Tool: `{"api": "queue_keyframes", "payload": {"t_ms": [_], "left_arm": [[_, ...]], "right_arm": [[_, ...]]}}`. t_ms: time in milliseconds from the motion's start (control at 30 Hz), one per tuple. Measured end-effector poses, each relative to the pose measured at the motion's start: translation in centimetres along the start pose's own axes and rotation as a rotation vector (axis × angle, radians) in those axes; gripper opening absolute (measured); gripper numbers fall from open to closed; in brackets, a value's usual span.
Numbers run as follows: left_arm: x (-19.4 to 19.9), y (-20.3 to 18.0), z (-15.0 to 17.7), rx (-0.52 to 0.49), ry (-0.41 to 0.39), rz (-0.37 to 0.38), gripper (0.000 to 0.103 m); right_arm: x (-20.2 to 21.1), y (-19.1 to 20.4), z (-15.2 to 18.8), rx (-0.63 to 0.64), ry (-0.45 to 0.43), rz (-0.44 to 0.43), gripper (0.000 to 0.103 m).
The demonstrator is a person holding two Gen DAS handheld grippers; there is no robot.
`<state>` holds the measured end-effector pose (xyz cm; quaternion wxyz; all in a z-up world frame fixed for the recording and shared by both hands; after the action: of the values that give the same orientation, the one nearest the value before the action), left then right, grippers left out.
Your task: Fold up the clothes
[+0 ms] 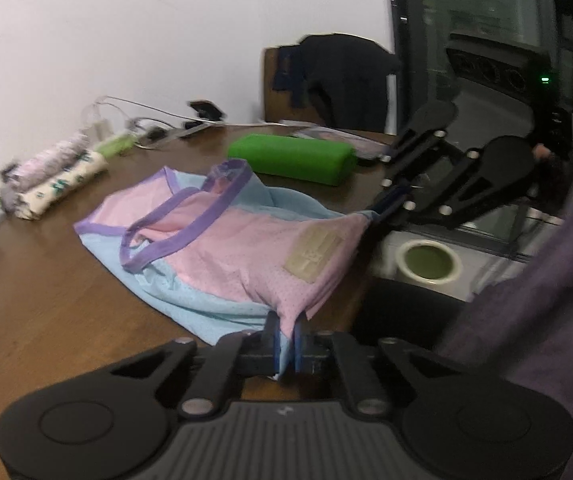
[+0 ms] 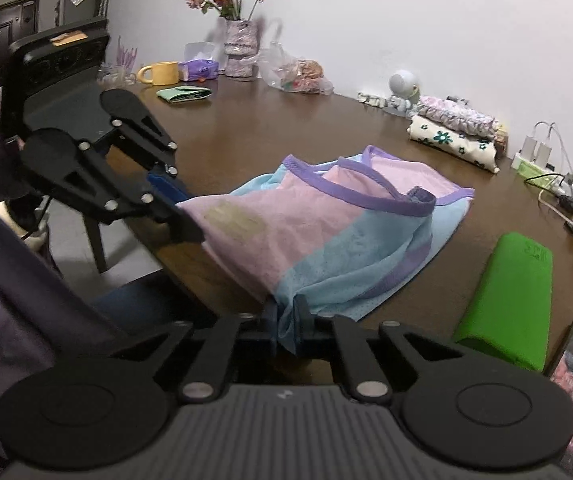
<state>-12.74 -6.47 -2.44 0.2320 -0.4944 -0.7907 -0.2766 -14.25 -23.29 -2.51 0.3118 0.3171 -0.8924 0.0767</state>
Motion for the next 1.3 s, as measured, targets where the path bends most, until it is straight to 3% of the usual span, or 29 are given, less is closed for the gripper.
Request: {"api": "queue_keyframes", "payload": {"t_ms": [100,200,333,500,600,633,667,700,767,833,900,967,1033,1133,1300], "left_arm": [[2.1,-1.4,-0.3,0.008,-0.02,0.071,0.003],[3.8,-0.9,-1.2,0.024,-0.069,0.079,0.003],[4.3,2.7,-3.1,0.025,-0.127,0.049,0.003],[2.0,7.9,-4.9,0.044,-0.157,0.021,0.003],[-1.7,11.5,-4.4,0.138,-0.083,-0.014,0.004],[-3.1,12.6,-3.8,0.188,-0.034,-0.036,0.007],[-4.3,13.7,-3.1,0.235,0.01,-0.06,0.016],[-4.9,14.4,-2.6,0.276,0.037,-0.084,0.019],[-4.8,15.5,-2.1,0.352,0.039,-0.12,0.025],[-3.3,15.6,-2.4,0.411,-0.032,-0.148,0.039],[-1.6,15.1,-3.3,0.443,-0.127,-0.161,0.057],[-1.3,14.2,-4.2,0.449,-0.182,-0.13,0.059],[-2.7,12.9,-4.4,0.454,-0.145,-0.098,0.059],[-5.4,11.3,-3.6,0.459,-0.033,-0.109,0.055],[-5.7,10.1,-2.0,0.49,0.005,-0.136,0.055]], "right_arm": [[2.0,0.8,0.4,-0.013,-0.001,-0.022,0.006],[3.9,0.7,-0.2,-0.045,-0.035,-0.059,0.006],[4.8,-0.3,-2.7,-0.08,-0.103,-0.096,0.006],[2.8,-4.3,-6.7,-0.215,-0.171,-0.055,0.006],[0.0,-7.0,-8.4,-0.282,-0.158,0.009,0.008],[-1.3,-8.0,-8.7,-0.309,-0.138,0.039,0.014],[-2.5,-8.8,-8.7,-0.33,-0.114,0.074,0.02],[-3.3,-9.4,-8.5,-0.334,-0.106,0.11,0.032],[-3.7,-10.2,-8.5,-0.334,-0.138,0.171,0.033],[-2.4,-10.5,-8.7,-0.329,-0.224,0.196,0.033],[-1.3,-10.4,-8.9,-0.333,-0.262,0.161,0.033],[-1.6,-9.9,-9.1,-0.343,-0.246,0.111,0.033],[-3.6,-9.0,-8.8,-0.357,-0.196,0.086,0.033],[-7.3,-8.4,-6.9,-0.372,-0.064,0.144,0.032],[-7.3,-7.8,-5.8,-0.425,-0.098,0.167,0.033]]}}
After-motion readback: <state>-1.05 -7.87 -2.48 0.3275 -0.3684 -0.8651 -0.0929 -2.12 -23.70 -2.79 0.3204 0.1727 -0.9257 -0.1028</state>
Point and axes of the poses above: each gripper's, at about its wrist camera, not at the fingertips, and x roughly against the way its jaws point, y to its left, z to its underside, the point moved 6 cm from there along -x, roughly the way its jaws point, and after that the axes turned 9 degrees about -x, right-handed, at the moved point
